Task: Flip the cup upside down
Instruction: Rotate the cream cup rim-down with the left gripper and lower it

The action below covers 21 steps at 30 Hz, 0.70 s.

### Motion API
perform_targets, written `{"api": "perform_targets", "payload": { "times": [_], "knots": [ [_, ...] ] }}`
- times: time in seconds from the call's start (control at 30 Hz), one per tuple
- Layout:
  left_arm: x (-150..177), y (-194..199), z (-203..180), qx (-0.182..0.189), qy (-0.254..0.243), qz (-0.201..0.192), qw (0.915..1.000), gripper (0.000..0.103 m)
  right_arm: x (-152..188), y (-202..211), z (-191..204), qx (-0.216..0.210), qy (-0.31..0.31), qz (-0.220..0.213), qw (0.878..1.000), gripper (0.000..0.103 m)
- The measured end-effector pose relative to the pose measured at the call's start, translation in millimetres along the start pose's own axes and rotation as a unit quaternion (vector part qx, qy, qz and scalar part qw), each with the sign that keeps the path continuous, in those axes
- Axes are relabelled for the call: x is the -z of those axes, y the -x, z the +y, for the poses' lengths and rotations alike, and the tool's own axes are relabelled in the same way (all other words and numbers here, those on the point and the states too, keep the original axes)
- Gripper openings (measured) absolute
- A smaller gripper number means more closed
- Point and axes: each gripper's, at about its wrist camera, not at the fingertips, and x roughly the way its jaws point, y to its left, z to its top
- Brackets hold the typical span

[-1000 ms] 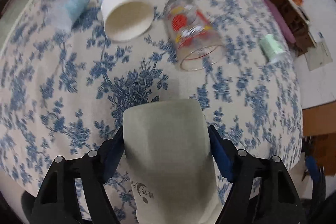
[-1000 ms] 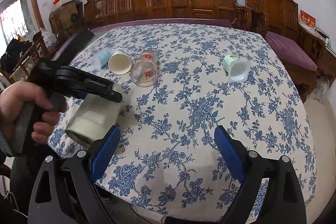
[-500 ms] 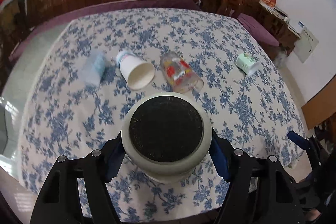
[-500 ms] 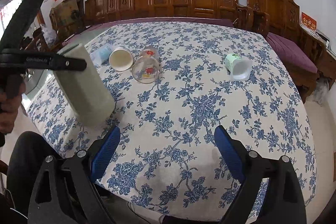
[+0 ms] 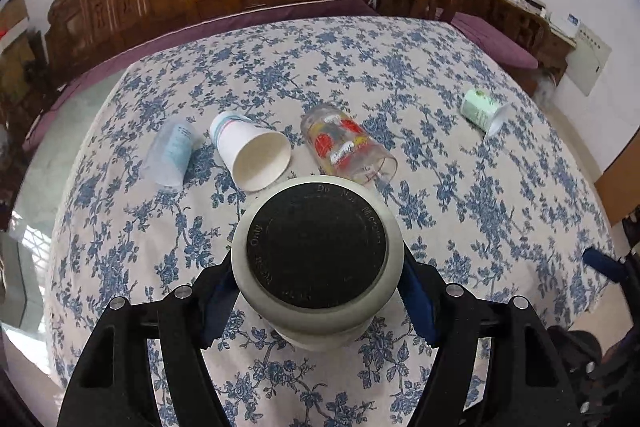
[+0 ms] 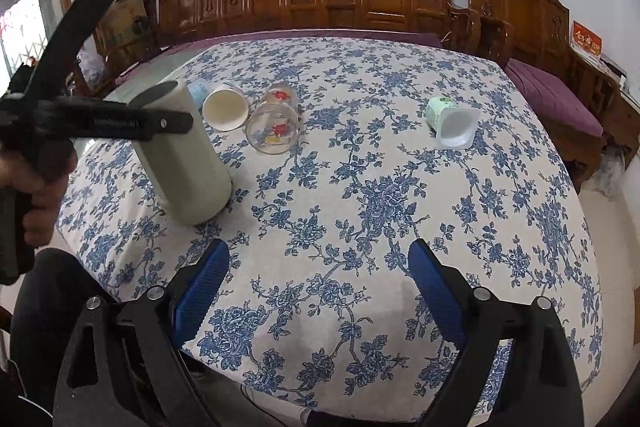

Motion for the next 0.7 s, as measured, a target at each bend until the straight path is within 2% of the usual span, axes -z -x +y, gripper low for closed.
{"api": "perform_targets", "payload": {
  "times": [0.33, 0.53, 0.6, 0.7],
  "knots": [
    [14.9, 6.3, -5.8, 0.013, -0.002, -0.008, 0.9999, 0.069, 0.3, -0.7, -0.4, 0.001, -0.002, 0.000, 1.000, 0.092],
    [26.3, 27.8, -3.2, 0.018, 0.002, -0.035, 0.9992, 0.070, -1.3, 5.2, 2.5, 0.002, -0.003, -0.008, 1.000, 0.092],
    [32.7, 38.5, 0.7, 0.020, 0.011, -0.044, 0.9987, 0.075, -2.6, 8.7, 5.9, 0.003, 0.000, -0.014, 1.000, 0.092],
    [41.1, 52.7, 7.6, 0.028, 0.021, -0.056, 0.9978, 0.076, -5.2, 15.0, 13.8, -0.001, 0.001, -0.022, 1.000, 0.092]
  ]
}}
